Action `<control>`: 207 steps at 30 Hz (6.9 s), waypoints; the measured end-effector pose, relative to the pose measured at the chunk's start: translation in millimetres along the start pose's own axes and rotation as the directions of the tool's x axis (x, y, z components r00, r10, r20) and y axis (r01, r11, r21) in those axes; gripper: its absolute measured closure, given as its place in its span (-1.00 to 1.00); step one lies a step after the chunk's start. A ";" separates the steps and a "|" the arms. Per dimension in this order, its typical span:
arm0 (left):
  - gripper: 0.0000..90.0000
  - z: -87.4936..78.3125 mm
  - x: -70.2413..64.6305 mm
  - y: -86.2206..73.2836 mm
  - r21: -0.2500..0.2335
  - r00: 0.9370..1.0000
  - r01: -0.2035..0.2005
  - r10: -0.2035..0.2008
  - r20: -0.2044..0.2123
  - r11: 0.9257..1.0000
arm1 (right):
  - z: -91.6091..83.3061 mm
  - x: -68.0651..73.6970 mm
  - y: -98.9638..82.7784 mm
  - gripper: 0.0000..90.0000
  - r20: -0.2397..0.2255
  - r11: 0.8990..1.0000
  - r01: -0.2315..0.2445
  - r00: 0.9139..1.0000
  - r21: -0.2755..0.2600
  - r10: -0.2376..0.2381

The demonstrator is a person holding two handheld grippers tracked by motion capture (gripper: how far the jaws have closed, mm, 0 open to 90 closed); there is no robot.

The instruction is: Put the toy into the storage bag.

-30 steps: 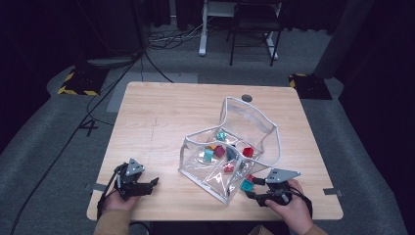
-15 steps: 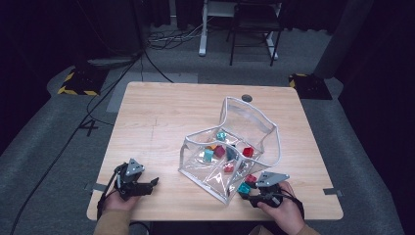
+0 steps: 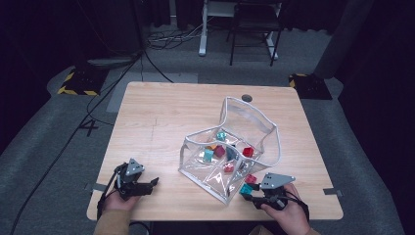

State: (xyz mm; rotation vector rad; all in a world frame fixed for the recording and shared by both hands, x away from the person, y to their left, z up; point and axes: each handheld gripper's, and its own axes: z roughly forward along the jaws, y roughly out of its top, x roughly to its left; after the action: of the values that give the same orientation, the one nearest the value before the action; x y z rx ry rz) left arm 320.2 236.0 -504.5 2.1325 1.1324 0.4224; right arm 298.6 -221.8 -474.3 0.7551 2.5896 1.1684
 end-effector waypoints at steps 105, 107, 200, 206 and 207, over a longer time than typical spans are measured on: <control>-0.53 0.0 0.0 0.1 0.001 1.000 0.000 0.000 0.000 1.000 | -25.5 -93.9 180.9 0.31 0.042 0.991 -0.088 0.995 -0.100 0.093; -0.53 0.0 0.0 0.1 0.001 1.000 0.001 -0.001 0.000 1.000 | -22.0 -93.5 180.8 0.31 0.041 0.992 -0.094 0.994 -0.087 0.098; -0.53 0.0 -0.2 0.1 0.002 1.000 0.001 -0.001 0.002 1.000 | -47.3 -91.3 -4.2 -0.27 0.127 0.975 -0.221 0.967 -0.022 0.222; -0.53 0.0 -0.1 0.1 0.003 1.000 0.000 0.000 0.002 1.000 | -31.9 -86.1 -10.4 -0.29 0.106 0.976 -0.216 0.971 -0.003 0.215; -0.53 0.0 -0.1 0.1 0.003 1.000 0.000 0.000 0.002 1.000 | -30.1 -85.3 -11.2 -0.29 0.102 0.976 -0.217 0.971 0.001 0.216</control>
State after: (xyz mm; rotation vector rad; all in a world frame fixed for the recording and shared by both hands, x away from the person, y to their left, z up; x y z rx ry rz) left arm 320.2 235.9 -504.5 2.1349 1.1322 0.4193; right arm 355.5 -292.4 -464.7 1.0936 2.4823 1.1389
